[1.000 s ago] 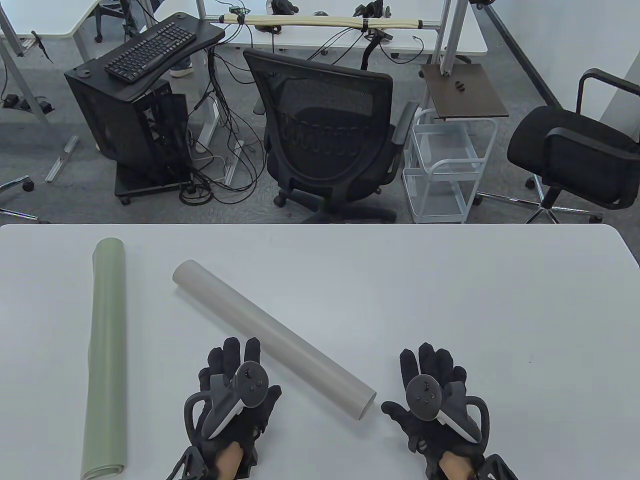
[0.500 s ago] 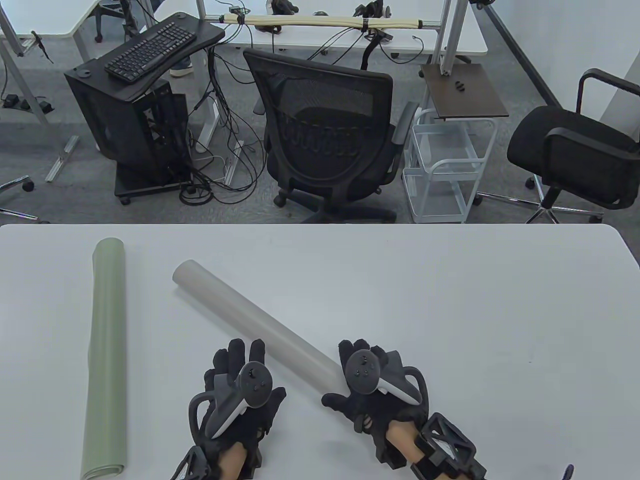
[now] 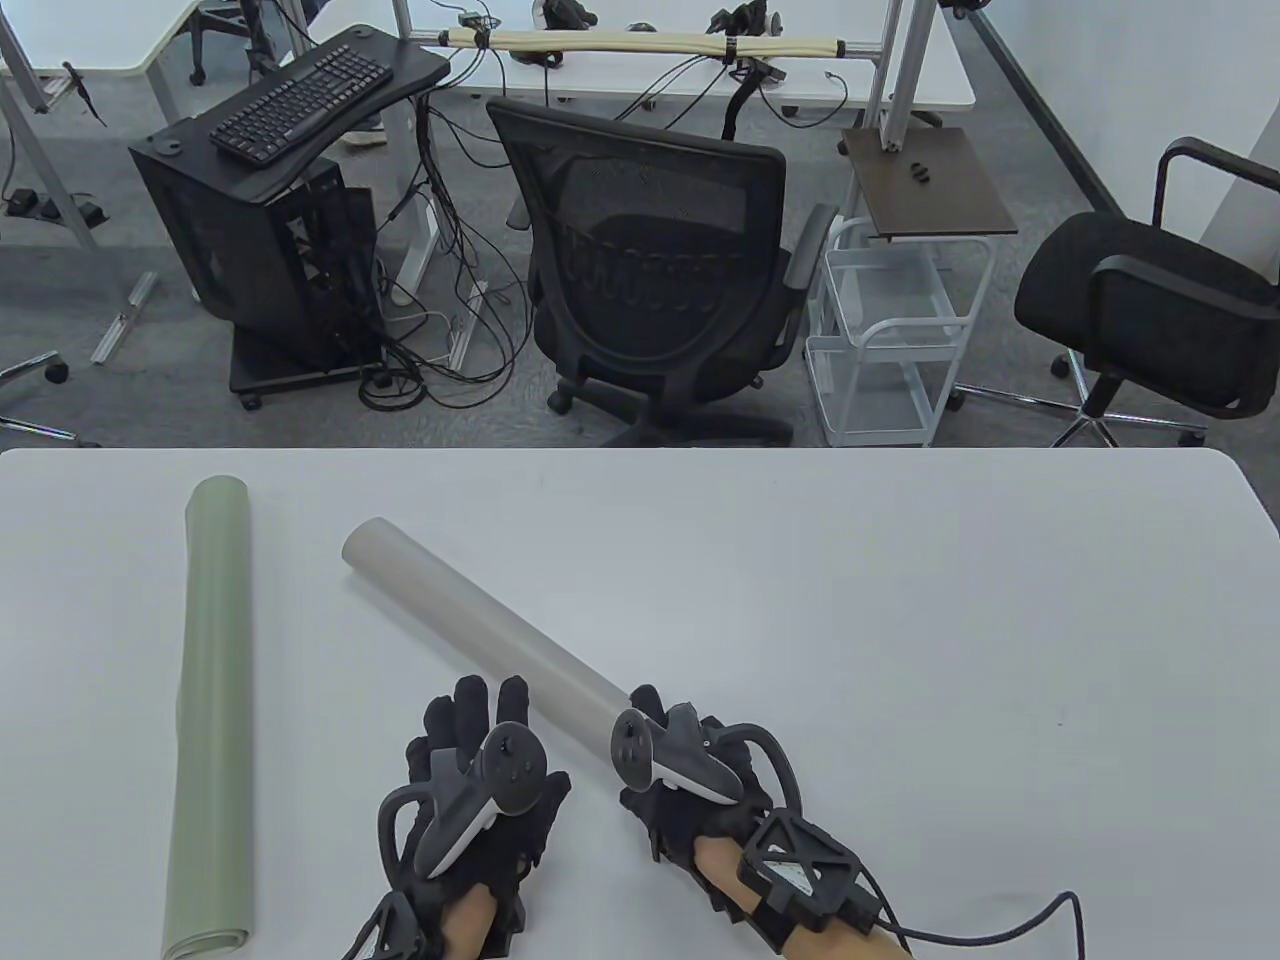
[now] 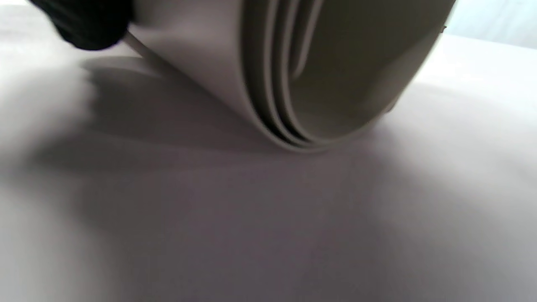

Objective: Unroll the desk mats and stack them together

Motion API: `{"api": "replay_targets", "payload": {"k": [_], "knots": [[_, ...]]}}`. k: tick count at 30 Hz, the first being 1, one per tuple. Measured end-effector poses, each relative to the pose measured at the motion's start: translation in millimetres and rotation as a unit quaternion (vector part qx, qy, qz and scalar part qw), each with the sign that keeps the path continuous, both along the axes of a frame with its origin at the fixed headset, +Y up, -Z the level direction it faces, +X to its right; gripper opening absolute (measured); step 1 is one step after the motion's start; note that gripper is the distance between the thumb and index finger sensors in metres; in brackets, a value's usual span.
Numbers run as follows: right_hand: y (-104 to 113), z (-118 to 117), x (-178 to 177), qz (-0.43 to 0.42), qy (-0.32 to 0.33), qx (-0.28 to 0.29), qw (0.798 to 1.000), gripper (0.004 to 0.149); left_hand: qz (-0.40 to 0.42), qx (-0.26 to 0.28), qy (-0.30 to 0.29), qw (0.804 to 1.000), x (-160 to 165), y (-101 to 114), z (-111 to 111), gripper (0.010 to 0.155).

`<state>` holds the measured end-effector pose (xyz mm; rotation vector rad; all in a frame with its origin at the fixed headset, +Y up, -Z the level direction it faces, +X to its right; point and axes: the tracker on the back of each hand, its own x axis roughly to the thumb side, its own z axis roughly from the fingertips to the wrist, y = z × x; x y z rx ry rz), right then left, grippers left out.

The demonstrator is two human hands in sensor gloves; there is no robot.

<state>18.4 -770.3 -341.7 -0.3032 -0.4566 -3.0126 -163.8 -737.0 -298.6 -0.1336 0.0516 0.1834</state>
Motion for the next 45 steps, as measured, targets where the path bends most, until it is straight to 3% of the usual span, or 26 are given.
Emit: {"api": "replay_targets", "payload": {"k": [4, 9, 12, 16, 18, 22, 23, 25, 28, 34, 39, 42, 44, 45], "knots": [[9, 0, -2, -0.051, -0.010, -0.040, 0.998, 0.088, 0.009, 0.015, 0.006, 1.000, -4, 3, 1, 0.089], [21, 0, 9, -0.218, -0.057, -0.116, 0.967, 0.081, 0.044, 0.028, 0.010, 0.999, -13, 8, 1, 0.086], [21, 2, 25, -0.332, -0.083, -0.177, 0.923, 0.077, 0.097, 0.036, 0.011, 0.995, -20, 11, 2, 0.083], [15, 10, 50, -0.491, -0.113, -0.242, 0.829, 0.075, 0.185, 0.045, 0.011, 0.982, -37, 17, 1, 0.081], [17, 12, 59, -0.532, -0.119, -0.256, 0.798, 0.075, 0.261, 0.048, 0.001, 0.964, -44, 22, 1, 0.079], [23, 15, 68, -0.600, -0.118, -0.262, 0.747, 0.075, 0.443, 0.021, -0.044, 0.895, -37, 33, -4, 0.077], [25, 16, 68, -0.609, -0.116, -0.261, 0.740, 0.075, 0.459, 0.010, -0.053, 0.887, -33, 34, -6, 0.077], [28, 16, 69, -0.614, -0.109, -0.248, 0.741, 0.075, 0.469, -0.018, -0.066, 0.880, -21, 35, -14, 0.077], [32, 17, 69, -0.618, -0.107, -0.237, 0.742, 0.075, 0.452, -0.018, -0.051, 0.891, -9, 33, -24, 0.077], [41, 22, 62, -0.572, -0.101, -0.171, 0.796, 0.075, 0.491, -0.035, -0.027, 0.870, 4, 23, -40, 0.080], [55, 36, 49, -0.489, -0.066, -0.079, 0.866, 0.075, 0.575, -0.065, -0.004, 0.816, -4, 0, -49, 0.091], [63, 48, 35, -0.446, -0.035, -0.039, 0.894, 0.076, 0.603, -0.079, 0.002, 0.794, -10, -8, -51, 0.097], [70, 58, 22, -0.402, -0.002, -0.013, 0.916, 0.077, 0.642, -0.092, -0.005, 0.761, -13, -14, -52, 0.104], [72, 61, 19, -0.398, 0.009, -0.007, 0.917, 0.078, 0.663, -0.096, -0.011, 0.742, -14, -16, -53, 0.108]]}}
